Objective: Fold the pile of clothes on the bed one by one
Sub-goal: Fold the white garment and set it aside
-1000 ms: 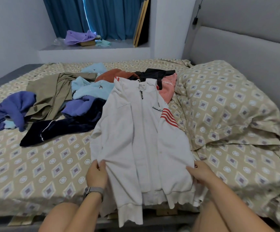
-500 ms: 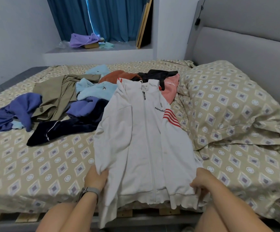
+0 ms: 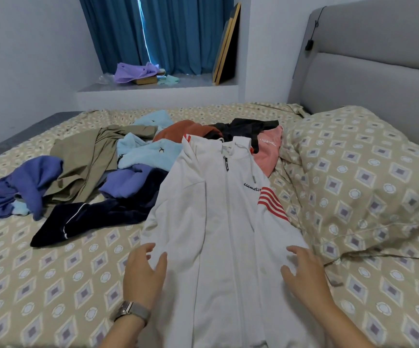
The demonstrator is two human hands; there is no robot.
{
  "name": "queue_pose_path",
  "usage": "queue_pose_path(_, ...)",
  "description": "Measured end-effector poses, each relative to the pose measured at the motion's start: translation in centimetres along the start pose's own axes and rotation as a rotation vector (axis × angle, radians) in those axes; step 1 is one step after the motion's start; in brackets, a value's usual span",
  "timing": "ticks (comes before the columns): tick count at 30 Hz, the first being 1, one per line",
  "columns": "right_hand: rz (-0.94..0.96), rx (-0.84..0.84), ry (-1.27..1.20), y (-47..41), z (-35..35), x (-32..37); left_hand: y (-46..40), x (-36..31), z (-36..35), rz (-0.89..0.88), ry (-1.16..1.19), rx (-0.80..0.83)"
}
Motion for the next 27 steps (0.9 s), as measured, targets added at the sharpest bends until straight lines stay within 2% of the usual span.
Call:
queue_pose_path(3,0.13,0.08,0.02,-4.8,-0.1,2.7,-5.6,-3.5,-1.4,-0.164,-0.028,0.024)
queue_pose_path(5,0.186,0.138,0.058,-10.1,-0.2,5.1,-10.3,-5.8,-3.3,-0.189,-0.02,0.079)
queue_pose_path(9,0.3,0.144,0.034,-18.8,0.2,11.2,-19.0,-11.3,-6.5,-0.256,-0.121,0.144)
queue_pose_path(14,0.209,0.09,-0.087,-30.3,0.8,15.4,-30.1,-16.2,-7.9,-0.079,-0.155,0.007)
queue_pose_path(17,0.08,0.004,-0.187,-35.5,0.8,15.4,-33.3,-17.1,-10.8,0.009,-0.2,0.14)
queue_pose_path(20,-0.084,0.09,-0.179,-39.5,-1.5,13.9,-35.1,-16.7,-13.6,0.151,-0.163,0.241)
queue_pose_path(24,-0.189,0.111,-0.233,-41.9,-4.5,12.7,-37.2,-15.1,-15.6,0.32,0.087,0.3)
queue_pose_path(27,-0.289,0.196,-0.363,-42.9,-6.0,12.9,-38.4,-13.8,-16.1,0.502,0.212,0.463)
Point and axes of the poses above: each hand's wrist, its own y-axis away from the middle knuckle, its own z-axis out of the back of the hand, x = y × z, the point moved 6 cm from there along -y, towards the middle knuckle, and after that the axes turned 1 degree about x, right-handed, at the moved point
